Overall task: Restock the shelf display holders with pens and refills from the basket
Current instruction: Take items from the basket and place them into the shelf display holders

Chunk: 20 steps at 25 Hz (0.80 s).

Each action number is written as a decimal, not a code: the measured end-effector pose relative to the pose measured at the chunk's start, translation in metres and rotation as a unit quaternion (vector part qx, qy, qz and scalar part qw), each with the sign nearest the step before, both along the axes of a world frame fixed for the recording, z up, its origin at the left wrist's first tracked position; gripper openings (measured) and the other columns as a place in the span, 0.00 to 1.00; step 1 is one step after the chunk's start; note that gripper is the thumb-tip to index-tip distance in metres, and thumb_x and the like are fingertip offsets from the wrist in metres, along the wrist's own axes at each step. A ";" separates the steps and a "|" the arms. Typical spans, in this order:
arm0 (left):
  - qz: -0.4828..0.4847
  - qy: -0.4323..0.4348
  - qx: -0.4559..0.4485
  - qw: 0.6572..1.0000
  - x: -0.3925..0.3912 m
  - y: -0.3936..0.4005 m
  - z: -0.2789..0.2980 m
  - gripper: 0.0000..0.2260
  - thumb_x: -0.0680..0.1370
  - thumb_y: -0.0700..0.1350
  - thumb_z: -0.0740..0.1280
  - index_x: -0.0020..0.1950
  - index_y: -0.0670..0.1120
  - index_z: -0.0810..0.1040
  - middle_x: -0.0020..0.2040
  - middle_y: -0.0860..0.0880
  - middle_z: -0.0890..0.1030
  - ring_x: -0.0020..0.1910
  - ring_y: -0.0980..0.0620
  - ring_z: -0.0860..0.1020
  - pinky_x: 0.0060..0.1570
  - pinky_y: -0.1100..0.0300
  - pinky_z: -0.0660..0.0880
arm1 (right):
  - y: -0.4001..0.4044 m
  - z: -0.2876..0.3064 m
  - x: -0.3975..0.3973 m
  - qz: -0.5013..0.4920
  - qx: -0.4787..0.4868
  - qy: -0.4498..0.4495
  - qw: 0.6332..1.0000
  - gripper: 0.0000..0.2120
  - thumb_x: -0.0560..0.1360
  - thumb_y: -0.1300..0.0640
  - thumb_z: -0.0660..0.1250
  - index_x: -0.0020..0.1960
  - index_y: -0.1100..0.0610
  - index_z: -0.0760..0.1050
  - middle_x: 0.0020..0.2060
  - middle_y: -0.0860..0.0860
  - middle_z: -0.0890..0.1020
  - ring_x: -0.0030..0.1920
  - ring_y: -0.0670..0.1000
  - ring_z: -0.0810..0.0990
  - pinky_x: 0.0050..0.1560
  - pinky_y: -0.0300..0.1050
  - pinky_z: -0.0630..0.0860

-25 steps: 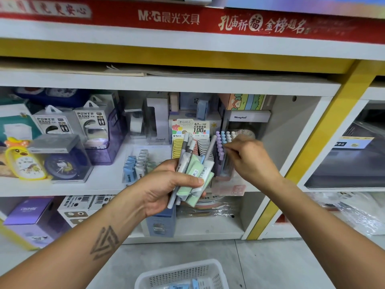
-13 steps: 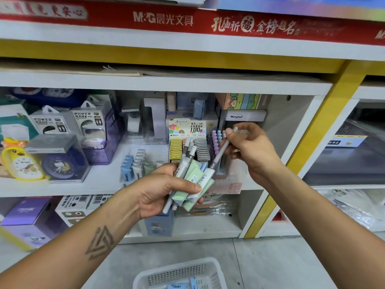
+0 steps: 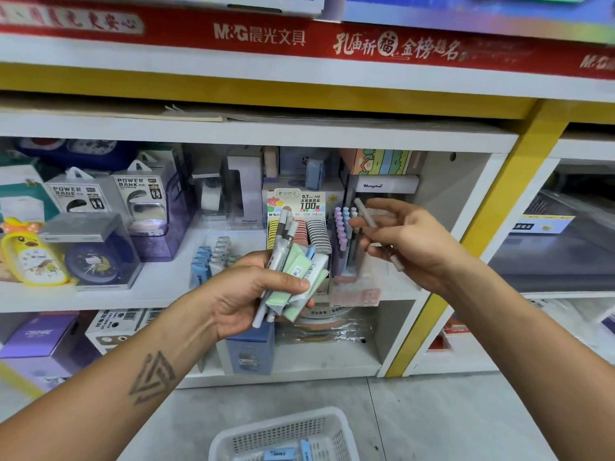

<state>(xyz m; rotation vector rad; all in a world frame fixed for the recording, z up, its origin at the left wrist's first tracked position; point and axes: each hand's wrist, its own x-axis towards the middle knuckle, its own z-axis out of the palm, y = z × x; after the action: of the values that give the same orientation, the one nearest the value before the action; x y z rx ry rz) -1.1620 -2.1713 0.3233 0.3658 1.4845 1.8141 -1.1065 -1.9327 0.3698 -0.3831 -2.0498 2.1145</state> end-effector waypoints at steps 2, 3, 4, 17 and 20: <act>0.004 0.006 -0.007 1.000 0.001 0.004 -0.001 0.20 0.64 0.32 0.76 0.55 0.38 0.81 0.45 0.36 0.84 0.40 0.40 0.84 0.41 0.51 0.79 | 0.006 0.001 0.006 -0.031 0.027 0.018 0.999 0.15 0.76 0.72 0.68 0.61 0.67 0.70 0.47 0.64 0.85 0.37 0.56 0.85 0.35 0.39 0.81; 0.007 0.008 -0.008 1.000 0.001 0.006 -0.001 0.19 0.63 0.33 0.76 0.53 0.39 0.82 0.44 0.36 0.84 0.40 0.40 0.84 0.43 0.51 0.77 | 0.010 0.002 0.009 -0.055 0.077 0.021 0.995 0.13 0.75 0.70 0.70 0.58 0.68 0.73 0.44 0.64 0.85 0.35 0.55 0.85 0.33 0.38 0.80; 0.009 0.009 -0.006 1.000 0.001 0.008 -0.002 0.18 0.63 0.33 0.77 0.51 0.40 0.83 0.44 0.36 0.84 0.40 0.40 0.84 0.42 0.52 0.77 | 0.013 0.002 0.011 -0.080 0.151 0.021 0.985 0.10 0.74 0.67 0.72 0.55 0.67 0.77 0.40 0.62 0.85 0.32 0.51 0.83 0.30 0.37 0.78; 0.009 -0.021 0.012 1.000 0.003 0.023 -0.006 0.21 0.66 0.31 0.73 0.58 0.37 0.78 0.44 0.37 0.85 0.41 0.39 0.85 0.35 0.54 0.81 | 0.021 -0.006 0.009 -0.073 0.447 -0.013 0.891 0.09 0.70 0.64 0.73 0.42 0.51 0.78 0.39 0.46 0.84 0.43 0.45 0.81 0.38 0.35 0.72; 0.008 -0.019 0.011 1.000 0.001 0.023 -0.006 0.20 0.66 0.31 0.73 0.58 0.37 0.78 0.45 0.37 0.85 0.42 0.39 0.85 0.35 0.54 0.81 | 0.019 -0.013 0.002 -0.053 0.467 -0.034 0.882 0.09 0.74 0.64 0.68 0.45 0.50 0.79 0.43 0.48 0.83 0.46 0.48 0.81 0.40 0.37 0.75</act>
<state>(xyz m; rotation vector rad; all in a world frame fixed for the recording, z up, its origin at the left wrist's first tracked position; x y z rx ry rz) -1.1607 -2.1481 0.3174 0.3292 1.4458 1.8405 -1.1046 -1.9135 0.3571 -0.3838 -2.6838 0.8499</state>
